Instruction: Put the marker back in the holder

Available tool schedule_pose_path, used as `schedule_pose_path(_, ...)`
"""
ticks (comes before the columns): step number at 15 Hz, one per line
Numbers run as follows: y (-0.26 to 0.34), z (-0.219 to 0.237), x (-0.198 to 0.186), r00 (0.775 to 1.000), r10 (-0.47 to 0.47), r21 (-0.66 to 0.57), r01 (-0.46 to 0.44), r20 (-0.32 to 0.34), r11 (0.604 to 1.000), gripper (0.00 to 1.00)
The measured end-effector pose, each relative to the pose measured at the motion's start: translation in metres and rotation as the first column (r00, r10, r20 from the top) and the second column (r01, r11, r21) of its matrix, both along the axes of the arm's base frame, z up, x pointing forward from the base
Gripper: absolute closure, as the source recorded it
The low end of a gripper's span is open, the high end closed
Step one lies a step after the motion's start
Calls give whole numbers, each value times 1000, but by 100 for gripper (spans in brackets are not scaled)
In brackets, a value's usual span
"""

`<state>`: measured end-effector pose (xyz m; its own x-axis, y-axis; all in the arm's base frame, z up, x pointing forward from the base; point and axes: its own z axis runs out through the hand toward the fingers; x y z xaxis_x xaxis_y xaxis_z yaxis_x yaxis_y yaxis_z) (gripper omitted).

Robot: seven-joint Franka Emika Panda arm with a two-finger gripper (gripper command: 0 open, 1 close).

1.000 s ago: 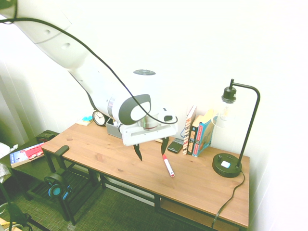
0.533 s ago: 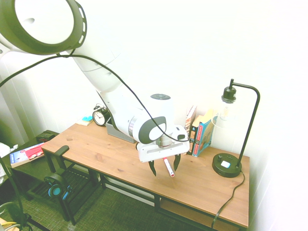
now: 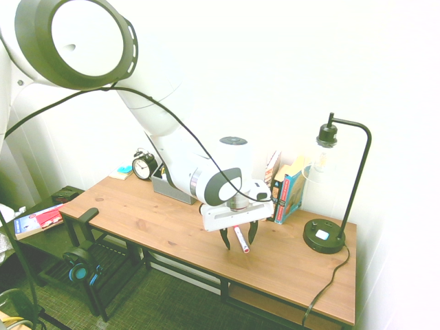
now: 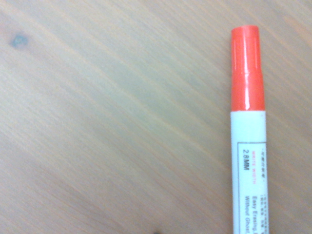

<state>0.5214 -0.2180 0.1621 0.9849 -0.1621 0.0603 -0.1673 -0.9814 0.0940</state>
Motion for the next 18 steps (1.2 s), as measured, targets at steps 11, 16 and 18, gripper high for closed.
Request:
schedule_pose_path(11,-3,2,-7,996,-87,10,87,6,996,100)
schedule_pose_path(16,38,108,-1,966,-257,42,258,-35,965,100)
schedule_pose_path(18,82,170,-4,945,-320,17,322,-67,947,100)
